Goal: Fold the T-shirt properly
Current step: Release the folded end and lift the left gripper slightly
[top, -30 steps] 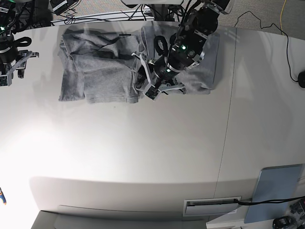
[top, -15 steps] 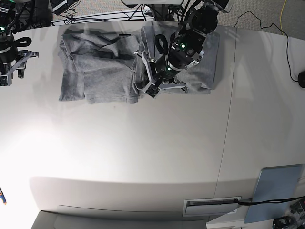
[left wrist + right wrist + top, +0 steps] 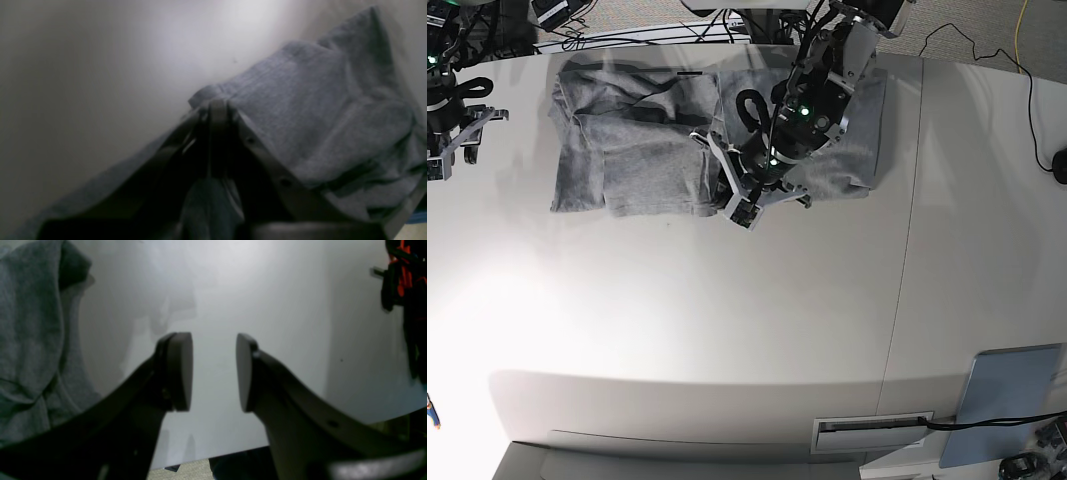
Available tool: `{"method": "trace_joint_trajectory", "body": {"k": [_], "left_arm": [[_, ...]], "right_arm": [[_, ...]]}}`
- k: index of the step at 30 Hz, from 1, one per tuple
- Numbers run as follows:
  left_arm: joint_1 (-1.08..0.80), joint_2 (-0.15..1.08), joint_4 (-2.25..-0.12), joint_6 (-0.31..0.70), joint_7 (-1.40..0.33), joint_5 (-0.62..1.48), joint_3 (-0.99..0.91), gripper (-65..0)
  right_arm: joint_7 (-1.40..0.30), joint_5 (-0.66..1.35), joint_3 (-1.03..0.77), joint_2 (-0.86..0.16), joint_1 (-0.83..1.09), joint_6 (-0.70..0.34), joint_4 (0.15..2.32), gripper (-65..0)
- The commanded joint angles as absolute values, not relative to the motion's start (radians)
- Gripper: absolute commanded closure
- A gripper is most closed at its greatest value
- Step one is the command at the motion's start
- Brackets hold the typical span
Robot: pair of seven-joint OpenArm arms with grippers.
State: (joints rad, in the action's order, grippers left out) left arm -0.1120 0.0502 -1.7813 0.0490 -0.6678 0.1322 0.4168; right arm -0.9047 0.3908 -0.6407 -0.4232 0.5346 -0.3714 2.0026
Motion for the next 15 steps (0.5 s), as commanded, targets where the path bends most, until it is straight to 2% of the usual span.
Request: {"method": "trace_joint_trajectory", "body": {"k": [1,2,3,6,9,12,15], "left_arm": [[-0.103,0.042,-1.798,0.053,-0.659,0.139,0.417,0.0],[-0.103,0.043,-1.798,0.053,-0.668,0.139,0.417,-0.2],[-0.103,0.043,-1.798,0.053,-0.672,0.139,0.417,-4.2],[-0.103,0.042,-1.798,0.054,-0.672,0.14,0.417,-20.8],[-0.102,0.042,-1.798,0.119,-0.672,0.185,0.417,-35.3],[-0.102,0.043,-1.798,0.194,-0.672,0.237,0.417,-37.3],[-0.102,0.051,-1.802,0.201,-0.672,0.236,0.406,-37.1]], "right_arm": [[-0.883,0.385,-0.651,-0.44,0.535,-0.371,2.016,-21.9],[-0.882,0.385,-0.651,-0.44,0.535,-0.371,2.016,-21.9],[-0.881,0.385,-0.651,-0.44,0.535,-0.371,2.016,-21.9],[-0.882,0.385,-0.651,-0.44,0.535,-0.371,2.016,-21.9],[-0.882,0.385,-0.651,-0.44,0.535,-0.37,2.016,-21.9],[-0.882,0.385,-0.651,-0.44,0.535,-0.37,2.016,-21.9],[-0.883,0.386,-0.651,-0.44,0.535,-0.37,2.012,-21.9]]}}
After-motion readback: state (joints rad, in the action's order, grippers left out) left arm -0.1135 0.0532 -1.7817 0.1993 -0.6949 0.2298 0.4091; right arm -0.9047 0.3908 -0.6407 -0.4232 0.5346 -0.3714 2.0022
